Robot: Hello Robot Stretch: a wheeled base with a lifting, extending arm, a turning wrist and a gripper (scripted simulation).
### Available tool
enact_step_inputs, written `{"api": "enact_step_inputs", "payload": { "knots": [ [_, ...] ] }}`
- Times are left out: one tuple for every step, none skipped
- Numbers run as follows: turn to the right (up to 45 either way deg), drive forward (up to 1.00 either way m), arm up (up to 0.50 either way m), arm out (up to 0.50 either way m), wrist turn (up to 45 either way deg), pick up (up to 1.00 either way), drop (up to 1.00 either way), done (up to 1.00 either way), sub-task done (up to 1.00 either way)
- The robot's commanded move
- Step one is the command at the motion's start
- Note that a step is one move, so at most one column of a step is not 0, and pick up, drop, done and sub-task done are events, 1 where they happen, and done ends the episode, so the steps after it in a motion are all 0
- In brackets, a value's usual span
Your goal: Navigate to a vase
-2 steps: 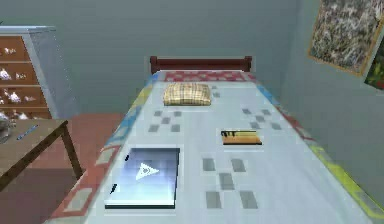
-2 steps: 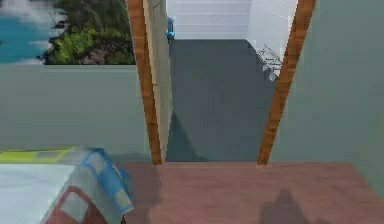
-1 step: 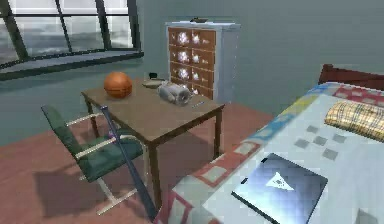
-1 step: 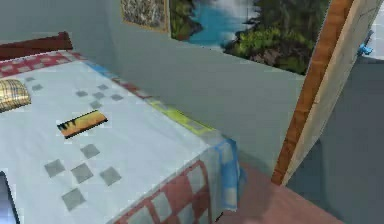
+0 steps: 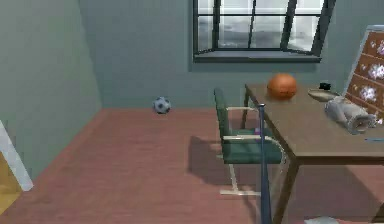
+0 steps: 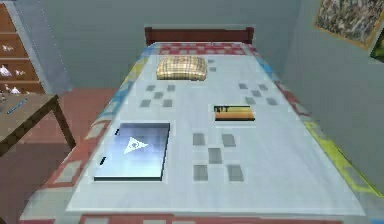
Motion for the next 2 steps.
{"api": "enact_step_inputs", "payload": {
  "knots": [
    [-45.0,0.00,0.00,0.00,0.0,0.00,0.00,0.00,0.00],
    [-27.0,0.00,0.00,0.00,0.0,0.00,0.00,0.00,0.00]
  ]
}}
